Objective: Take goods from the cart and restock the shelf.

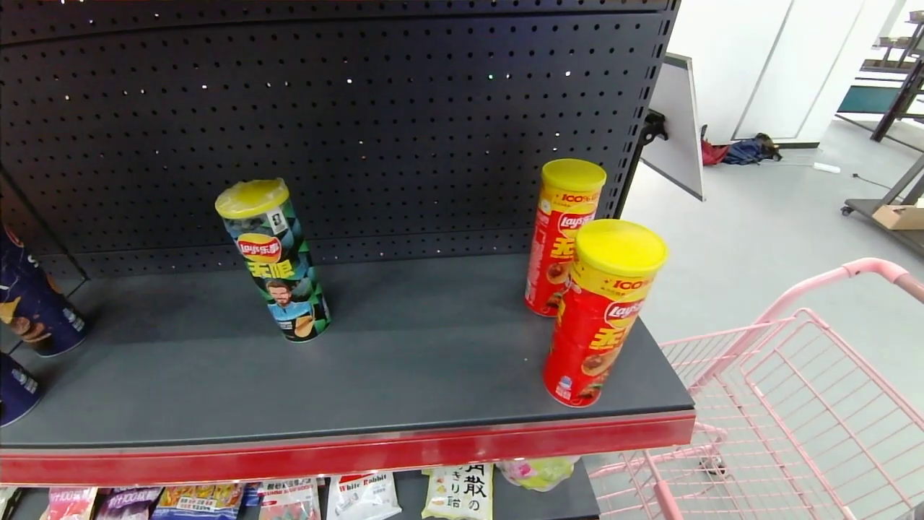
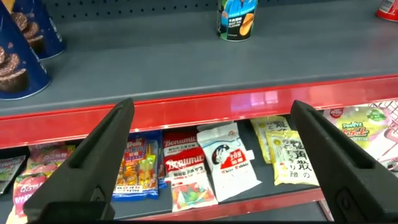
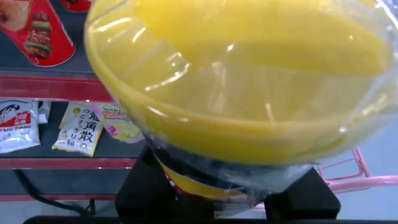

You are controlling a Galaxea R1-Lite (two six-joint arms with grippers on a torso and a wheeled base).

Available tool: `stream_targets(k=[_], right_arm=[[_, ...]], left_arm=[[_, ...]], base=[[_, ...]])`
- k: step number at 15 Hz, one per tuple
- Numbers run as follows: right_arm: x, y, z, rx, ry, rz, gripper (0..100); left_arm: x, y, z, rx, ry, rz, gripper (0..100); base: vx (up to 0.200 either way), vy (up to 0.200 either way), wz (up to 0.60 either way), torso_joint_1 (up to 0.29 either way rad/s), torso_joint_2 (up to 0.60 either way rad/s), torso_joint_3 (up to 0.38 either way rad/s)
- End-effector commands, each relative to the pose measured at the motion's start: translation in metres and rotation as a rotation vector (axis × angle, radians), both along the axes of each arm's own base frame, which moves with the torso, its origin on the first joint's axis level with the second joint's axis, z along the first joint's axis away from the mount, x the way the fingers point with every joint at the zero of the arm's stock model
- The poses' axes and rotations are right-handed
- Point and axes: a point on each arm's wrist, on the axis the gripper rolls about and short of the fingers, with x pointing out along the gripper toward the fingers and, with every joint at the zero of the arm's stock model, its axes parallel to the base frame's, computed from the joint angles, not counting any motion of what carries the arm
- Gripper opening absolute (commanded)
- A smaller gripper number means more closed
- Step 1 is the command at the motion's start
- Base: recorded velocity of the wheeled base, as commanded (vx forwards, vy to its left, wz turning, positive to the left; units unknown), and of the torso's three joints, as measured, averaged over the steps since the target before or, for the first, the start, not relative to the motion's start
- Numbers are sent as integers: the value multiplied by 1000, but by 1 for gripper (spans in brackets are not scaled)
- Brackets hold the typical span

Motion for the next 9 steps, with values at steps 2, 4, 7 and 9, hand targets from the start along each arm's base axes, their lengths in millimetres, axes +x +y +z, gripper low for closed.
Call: stream_targets(k=[2, 4, 7, 9], right_arm=[[-1, 0, -5, 1, 6, 3, 0], [-1, 0, -6, 1, 9, 2, 0], [-1, 0, -9, -1, 18, 2, 0], [-1, 0, -10, 0, 13, 2, 0]], left_arm=[[0, 0, 0, -1, 0, -1, 100], [0, 0, 0, -1, 0, 1, 100], [0, 0, 0, 1, 0, -1, 100], [0, 0, 0, 3, 0, 1, 100]], base=[[0, 0, 0, 0, 0, 0], [0, 0, 0, 0, 0, 0], [-67, 0, 0, 1, 1, -1], [-200, 0, 0, 10, 5, -5]])
